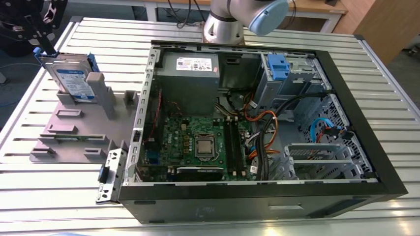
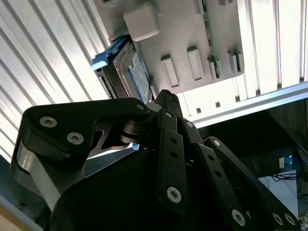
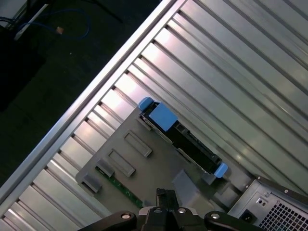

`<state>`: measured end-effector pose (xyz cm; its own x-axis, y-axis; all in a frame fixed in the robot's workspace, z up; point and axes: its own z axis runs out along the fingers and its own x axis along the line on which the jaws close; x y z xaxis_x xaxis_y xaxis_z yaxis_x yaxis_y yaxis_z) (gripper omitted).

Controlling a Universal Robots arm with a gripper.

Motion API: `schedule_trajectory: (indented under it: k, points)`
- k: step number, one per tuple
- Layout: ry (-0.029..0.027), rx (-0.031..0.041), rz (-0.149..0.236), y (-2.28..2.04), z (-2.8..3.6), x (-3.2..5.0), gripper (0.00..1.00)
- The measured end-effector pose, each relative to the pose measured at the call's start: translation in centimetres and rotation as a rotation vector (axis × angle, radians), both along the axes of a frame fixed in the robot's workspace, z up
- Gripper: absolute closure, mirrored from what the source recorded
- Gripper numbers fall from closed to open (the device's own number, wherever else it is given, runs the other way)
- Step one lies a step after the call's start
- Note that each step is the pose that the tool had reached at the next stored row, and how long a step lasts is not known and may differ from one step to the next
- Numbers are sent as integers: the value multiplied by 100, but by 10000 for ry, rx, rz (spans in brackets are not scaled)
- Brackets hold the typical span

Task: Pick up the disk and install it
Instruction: 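Pick up the disk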

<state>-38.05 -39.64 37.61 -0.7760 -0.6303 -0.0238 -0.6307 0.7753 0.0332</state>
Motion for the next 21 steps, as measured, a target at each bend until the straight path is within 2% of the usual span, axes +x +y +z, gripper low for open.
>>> schedule_trajectory:
  k: [21]
  points:
    - [0,0,298,0,0,0,89]
